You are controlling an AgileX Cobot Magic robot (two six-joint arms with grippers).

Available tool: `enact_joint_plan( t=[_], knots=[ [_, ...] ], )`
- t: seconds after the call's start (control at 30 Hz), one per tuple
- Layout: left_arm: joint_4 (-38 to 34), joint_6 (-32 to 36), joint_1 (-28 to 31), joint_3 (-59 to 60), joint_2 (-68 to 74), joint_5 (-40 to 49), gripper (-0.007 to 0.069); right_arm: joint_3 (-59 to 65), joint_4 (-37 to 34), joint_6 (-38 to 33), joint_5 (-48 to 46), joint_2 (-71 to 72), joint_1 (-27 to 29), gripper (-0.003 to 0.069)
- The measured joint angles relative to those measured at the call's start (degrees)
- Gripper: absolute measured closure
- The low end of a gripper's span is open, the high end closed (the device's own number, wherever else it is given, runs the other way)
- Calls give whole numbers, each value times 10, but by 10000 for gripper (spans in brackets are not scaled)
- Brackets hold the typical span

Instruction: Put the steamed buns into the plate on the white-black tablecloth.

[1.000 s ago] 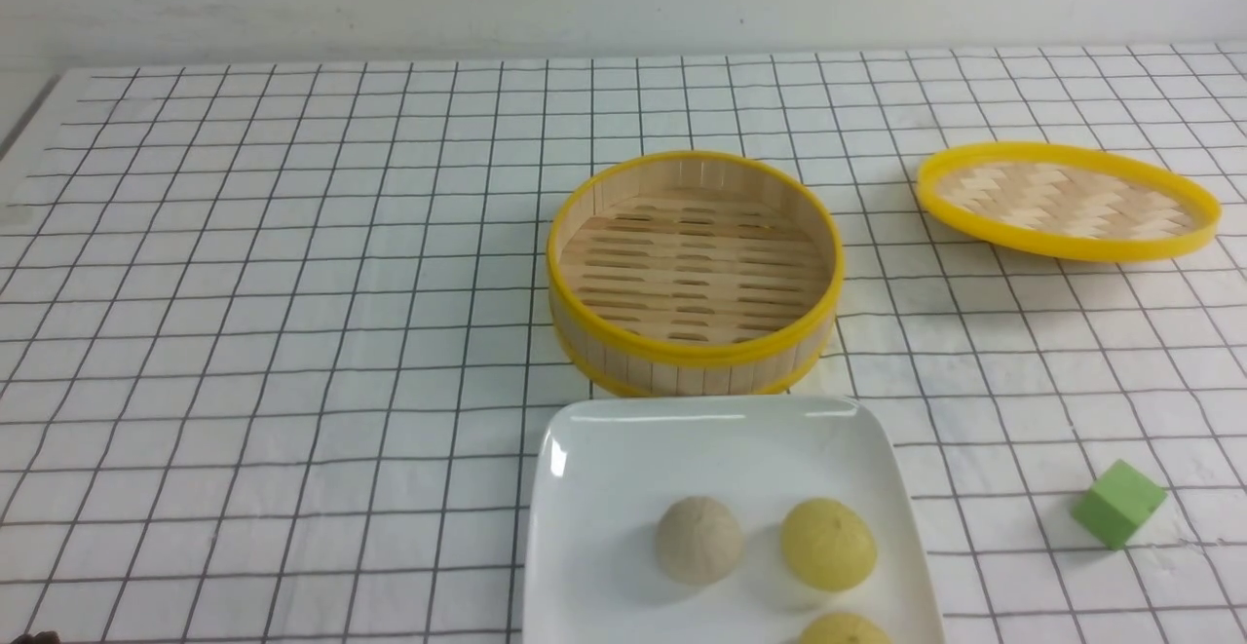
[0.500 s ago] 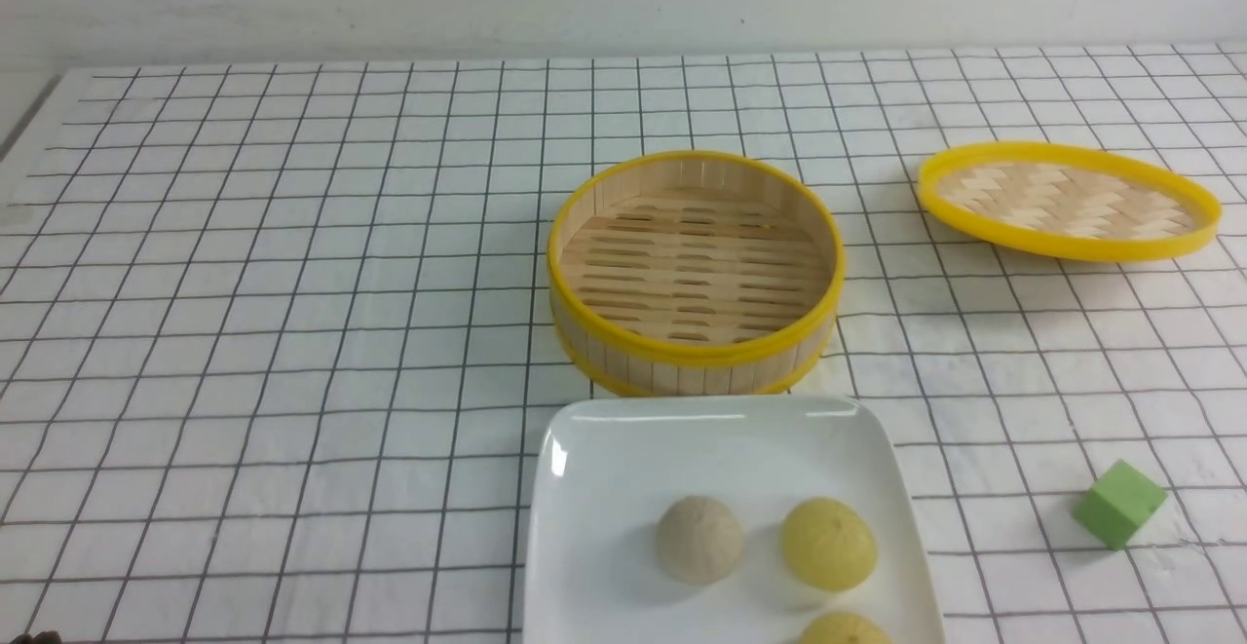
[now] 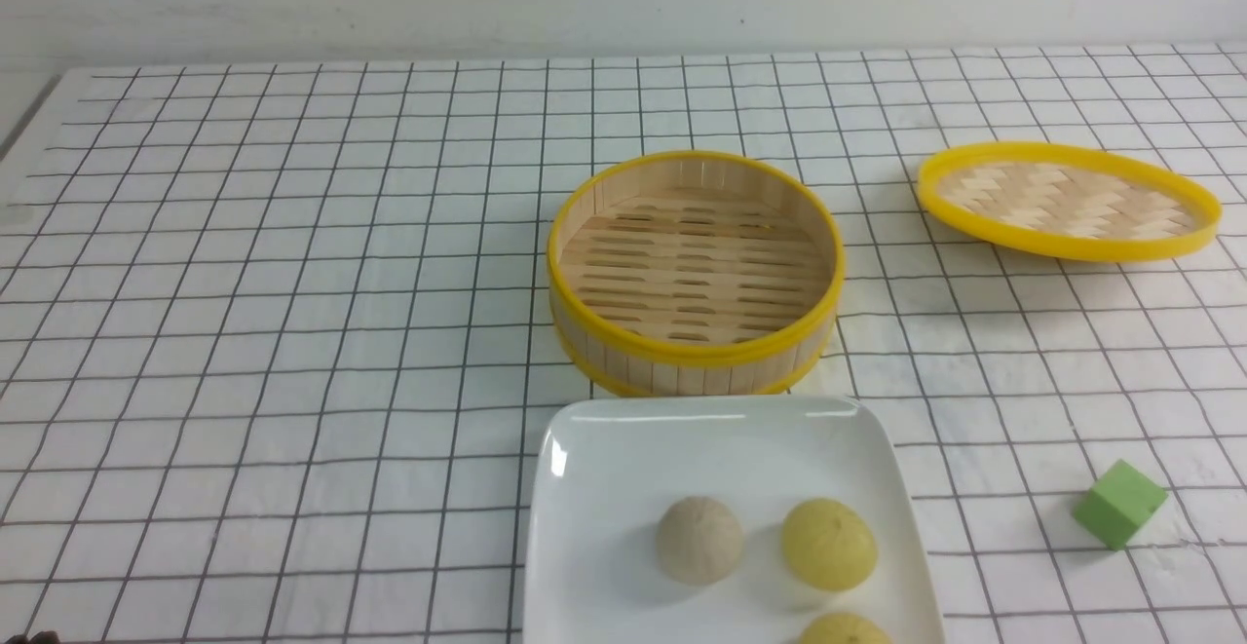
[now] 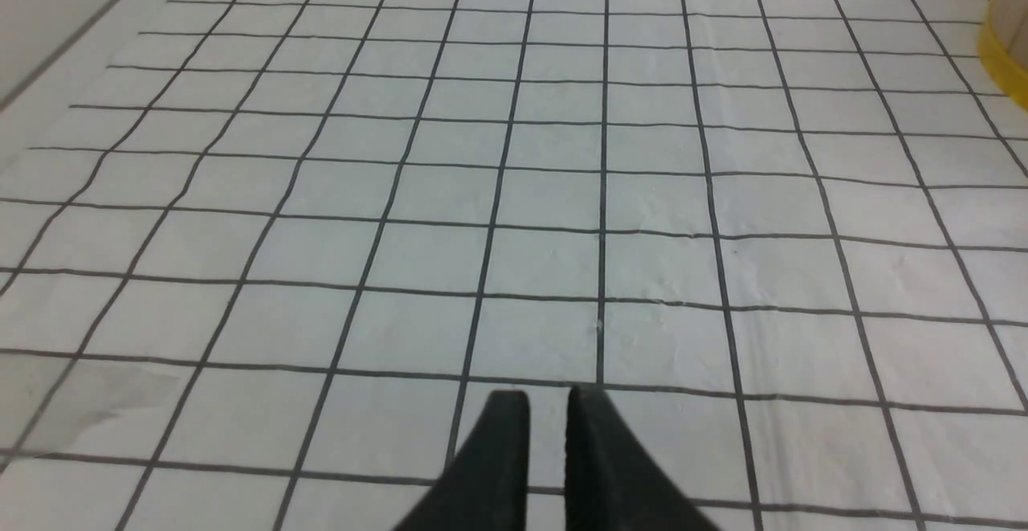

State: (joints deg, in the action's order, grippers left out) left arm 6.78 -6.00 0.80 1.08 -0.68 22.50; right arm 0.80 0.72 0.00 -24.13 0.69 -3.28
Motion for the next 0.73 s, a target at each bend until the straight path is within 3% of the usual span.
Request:
enact_joint_plan(
  t=[0.73],
  knots=[
    [16, 1, 0, 0, 0, 0, 505, 0, 0, 0, 0, 0, 0, 459]
  ],
)
